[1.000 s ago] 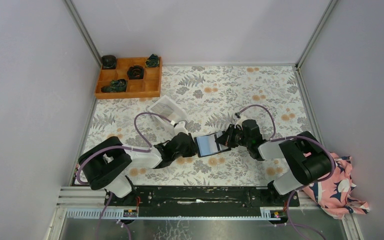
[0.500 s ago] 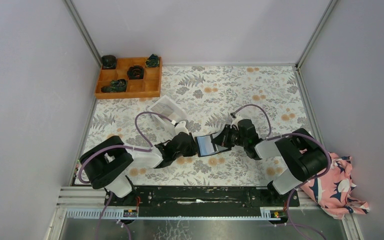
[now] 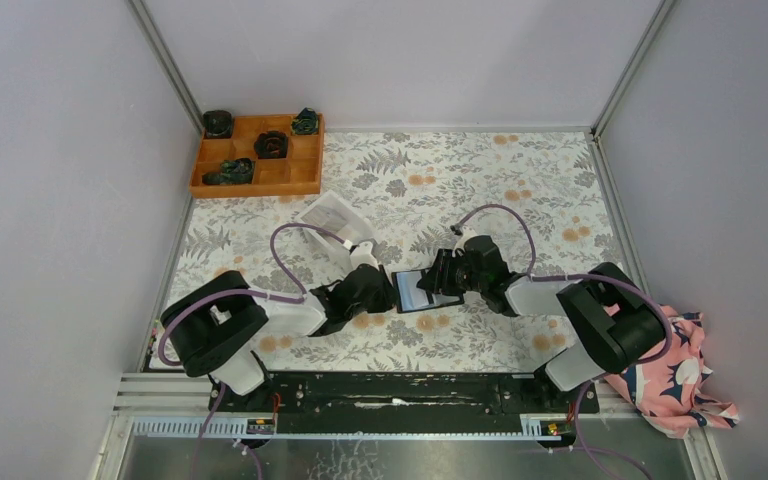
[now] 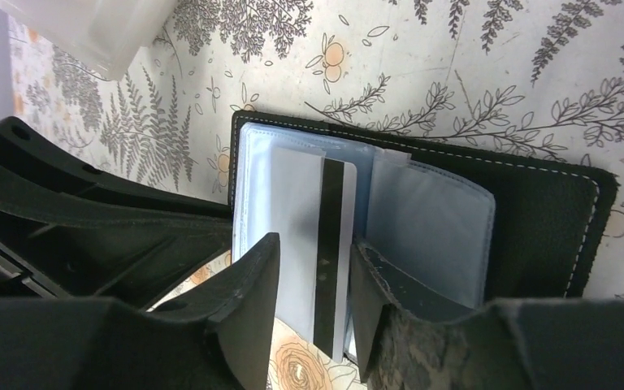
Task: Put the credit cards into the card holder
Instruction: Insert the credit card into the card holder.
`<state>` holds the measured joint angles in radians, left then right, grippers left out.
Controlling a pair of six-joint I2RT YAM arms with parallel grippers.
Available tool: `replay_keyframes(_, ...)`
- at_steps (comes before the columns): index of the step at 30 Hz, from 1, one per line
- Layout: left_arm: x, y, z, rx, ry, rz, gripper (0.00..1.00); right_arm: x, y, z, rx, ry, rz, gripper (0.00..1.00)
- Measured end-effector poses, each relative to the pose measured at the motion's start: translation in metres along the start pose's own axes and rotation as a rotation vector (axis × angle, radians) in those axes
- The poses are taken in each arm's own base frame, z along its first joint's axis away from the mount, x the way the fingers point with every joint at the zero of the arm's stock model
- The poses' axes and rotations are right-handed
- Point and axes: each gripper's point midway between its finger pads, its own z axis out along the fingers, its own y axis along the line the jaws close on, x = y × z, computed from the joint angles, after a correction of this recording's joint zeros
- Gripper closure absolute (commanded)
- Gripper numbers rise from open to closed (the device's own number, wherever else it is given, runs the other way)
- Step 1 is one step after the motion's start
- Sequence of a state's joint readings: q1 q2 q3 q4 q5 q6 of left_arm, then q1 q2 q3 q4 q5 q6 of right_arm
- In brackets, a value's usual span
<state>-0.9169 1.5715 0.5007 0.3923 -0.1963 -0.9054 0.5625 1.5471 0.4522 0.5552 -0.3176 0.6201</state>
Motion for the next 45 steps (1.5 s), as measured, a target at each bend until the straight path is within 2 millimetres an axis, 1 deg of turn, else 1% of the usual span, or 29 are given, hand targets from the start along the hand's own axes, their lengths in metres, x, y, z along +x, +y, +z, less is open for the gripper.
replay_keyframes(4, -0.001, -0.001, 0.001, 0.005, -0.004, -0.002, 0.77, 0.001, -0.002, -0.005, 0.034, 0.01, -0.033, 0.55)
replay_keyframes(11, -0.001, -0.001, 0.001, 0.009, -0.007, -0.003, 0.77, 0.001, -0.013, -0.015, 0.106, 0.009, -0.058, 0.56)
replay_keyframes(14, -0.001, -0.001, 0.001, 0.011, -0.009, -0.004, 0.77, -0.002, -0.016, -0.019, 0.134, -0.004, -0.068, 0.59)
replay_keyframes(16, -0.001, -0.001, 0.001, 0.012, -0.01, -0.004, 0.77, -0.004, -0.02, -0.022, 0.158, -0.014, -0.076, 0.65)
replay_keyframes(20, -0.001, -0.001, 0.001, 0.013, -0.01, -0.004, 0.77, -0.006, -0.025, -0.024, 0.187, -0.026, -0.088, 0.84)
replay_keyframes(24, 0.0, -0.001, 0.001, 0.015, -0.012, -0.005, 0.77, -0.004, -0.033, -0.026, 0.227, -0.018, -0.099, 0.97)
replay_keyframes(26, 0.0, -0.001, 0.001, 0.016, -0.012, -0.005, 0.77, -0.003, -0.035, -0.027, 0.236, -0.012, -0.103, 1.0)
replay_keyframes(33, -0.001, -0.001, 0.002, 0.017, -0.014, -0.006, 0.77, -0.003, -0.032, -0.021, 0.233, -0.003, -0.117, 1.0)
replay_keyframes(39, -0.001, -0.002, 0.003, 0.021, -0.016, -0.006, 0.77, 0.002, -0.02, -0.01, 0.218, 0.011, -0.155, 1.0)
replay_keyframes(45, -0.001, -0.002, 0.003, 0.021, -0.016, -0.006, 0.77, 0.004, -0.015, -0.006, 0.237, 0.009, -0.184, 1.0)
